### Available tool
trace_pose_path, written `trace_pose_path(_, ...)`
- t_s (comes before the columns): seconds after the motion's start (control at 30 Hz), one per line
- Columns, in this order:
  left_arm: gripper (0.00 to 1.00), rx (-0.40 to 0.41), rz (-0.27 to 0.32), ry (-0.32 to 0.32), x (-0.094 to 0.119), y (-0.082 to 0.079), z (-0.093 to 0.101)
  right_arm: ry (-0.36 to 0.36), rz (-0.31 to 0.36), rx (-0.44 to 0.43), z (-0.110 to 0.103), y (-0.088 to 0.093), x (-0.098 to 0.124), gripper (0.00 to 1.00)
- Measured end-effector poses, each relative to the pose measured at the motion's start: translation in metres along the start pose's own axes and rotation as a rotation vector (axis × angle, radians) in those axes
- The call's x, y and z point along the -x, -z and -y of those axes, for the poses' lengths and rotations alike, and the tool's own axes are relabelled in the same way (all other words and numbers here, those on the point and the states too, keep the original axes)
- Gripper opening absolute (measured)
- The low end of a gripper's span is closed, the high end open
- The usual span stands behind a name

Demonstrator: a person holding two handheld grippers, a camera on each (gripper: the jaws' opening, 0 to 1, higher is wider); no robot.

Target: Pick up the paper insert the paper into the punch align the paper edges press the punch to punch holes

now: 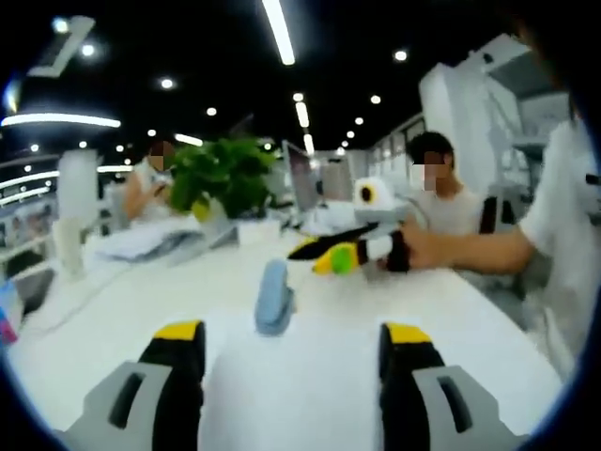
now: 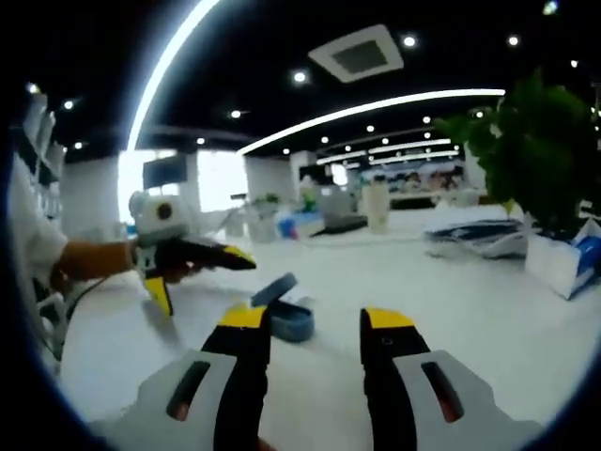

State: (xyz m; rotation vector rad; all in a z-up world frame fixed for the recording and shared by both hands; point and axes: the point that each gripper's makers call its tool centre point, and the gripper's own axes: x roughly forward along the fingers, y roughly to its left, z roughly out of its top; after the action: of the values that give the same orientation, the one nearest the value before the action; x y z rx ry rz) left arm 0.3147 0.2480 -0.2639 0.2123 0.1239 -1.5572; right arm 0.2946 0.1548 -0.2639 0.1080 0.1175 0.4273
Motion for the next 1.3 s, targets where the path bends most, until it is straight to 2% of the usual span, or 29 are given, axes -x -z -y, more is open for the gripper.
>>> trace_pose_path(0.17, 0.71, 0.027, 0.023, 0.029, -0.029, -0.008, 0.001, 0.001, 0.002, -0.015, 0.000, 0.001, 0.000, 0.41)
trace_pose_path(0.53, 0.68, 0.049, 0.022, 0.073, -0.064, -0.006, -0.003, 0.013, 0.015, -0.046, 0.004, 0.000, 0.003, 0.41)
trace_pose_path(0.6, 0.64, 0.057, 0.025, 0.076, -0.065, -0.005, -0.003, 0.015, 0.016, -0.044, 0.005, 0.000, 0.003, 0.41)
trace_pose_path(0.77, 0.63, 0.068, 0.050, 0.077, -0.072, -0.003, -0.005, 0.024, 0.021, -0.052, 0.007, 0.000, 0.004, 0.41)
trace_pose_path(0.97, 0.63, 0.062, 0.084, 0.079, -0.067, -0.005, -0.003, 0.024, 0.013, -0.049, 0.007, 0.002, 0.003, 0.41)
trace_pose_path(1.3, 0.60, 0.062, 0.085, 0.079, -0.067, -0.003, -0.004, 0.025, -0.009, -0.029, 0.005, 0.007, 0.002, 0.39)
